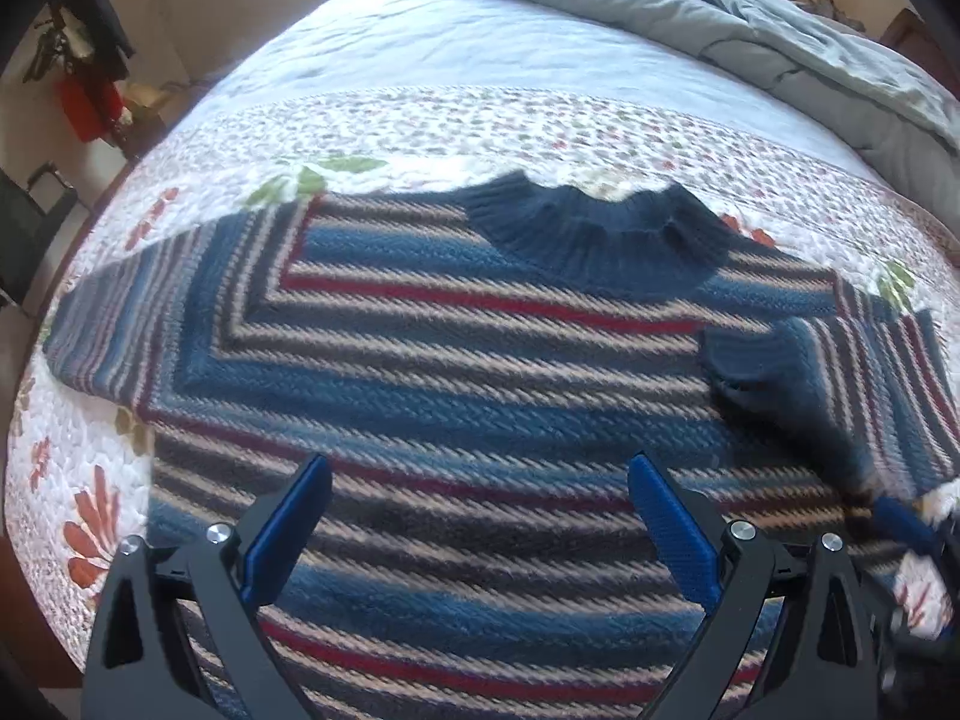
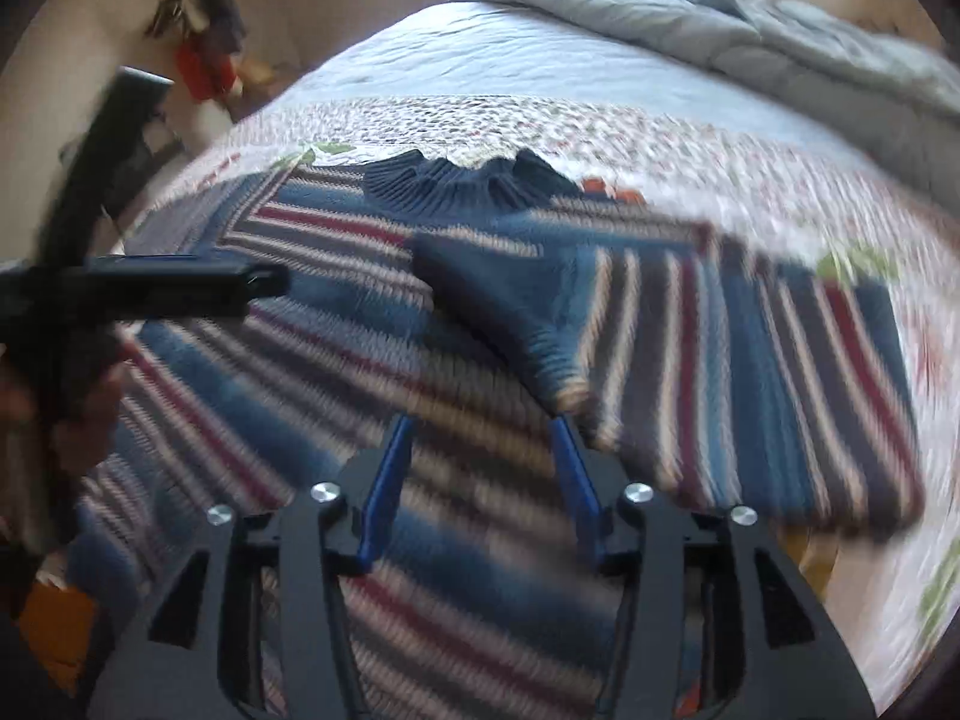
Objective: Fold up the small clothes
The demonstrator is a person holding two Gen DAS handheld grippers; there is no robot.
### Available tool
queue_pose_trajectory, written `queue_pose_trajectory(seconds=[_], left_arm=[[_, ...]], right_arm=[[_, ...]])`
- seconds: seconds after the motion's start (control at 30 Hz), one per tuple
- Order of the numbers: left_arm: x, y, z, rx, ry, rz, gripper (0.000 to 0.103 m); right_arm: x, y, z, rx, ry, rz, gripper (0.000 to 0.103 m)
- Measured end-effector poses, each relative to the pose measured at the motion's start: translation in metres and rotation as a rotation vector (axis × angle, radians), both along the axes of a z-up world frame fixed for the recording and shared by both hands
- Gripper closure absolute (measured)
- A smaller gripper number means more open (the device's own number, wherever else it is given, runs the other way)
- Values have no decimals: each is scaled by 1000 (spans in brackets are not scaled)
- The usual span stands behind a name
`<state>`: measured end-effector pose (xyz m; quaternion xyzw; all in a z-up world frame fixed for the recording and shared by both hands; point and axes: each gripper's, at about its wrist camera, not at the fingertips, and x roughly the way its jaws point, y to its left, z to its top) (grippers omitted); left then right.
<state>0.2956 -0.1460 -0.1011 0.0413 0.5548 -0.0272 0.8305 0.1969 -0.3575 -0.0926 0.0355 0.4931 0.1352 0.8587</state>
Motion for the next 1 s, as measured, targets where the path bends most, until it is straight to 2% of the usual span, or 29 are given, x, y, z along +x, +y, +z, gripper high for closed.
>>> queue_pose_trajectory(seconds=[0.17,0.3,0.37,0.43,0.53,0.6,0.63,0.67,0.73,0.77,0.83,0.93,1.0], left_arm=[[-10,-36,-11,-131,97,-81,4],[-12,-72,-21,-222,178,-116,4],[-9,-87,-24,-243,205,-106,4],[-5,-100,-25,-265,229,-98,4],[4,-115,-30,-242,246,-78,6],[10,-118,-37,-260,274,-41,23],[11,-117,-40,-271,287,-11,39],[11,-117,-40,-272,276,8,44],[11,-116,-36,-298,250,10,75],[11,-116,-35,-311,248,5,84],[10,-113,-30,-357,233,7,94],[12,-105,-12,-384,158,7,95],[17,-94,13,-359,54,-1,95]], right_arm=[[-61,-34,-2,42,6,-90,50],[-86,-44,-11,99,15,-148,48],[-97,-46,-13,121,4,-163,47],[-104,-40,-16,90,-20,-165,46],[-110,-33,-21,91,-37,-157,46],[-114,-29,-23,93,-49,-162,46],[-118,-27,-25,91,-55,-165,45],[-120,-25,-27,88,-59,-167,45],[-127,-22,-31,82,-63,-174,44],[-130,-20,-32,76,-65,-177,43],[-135,-17,-32,67,-69,-181,42],[-142,-14,-30,58,-73,-184,41],[-144,-12,-28,47,-75,-181,40]])
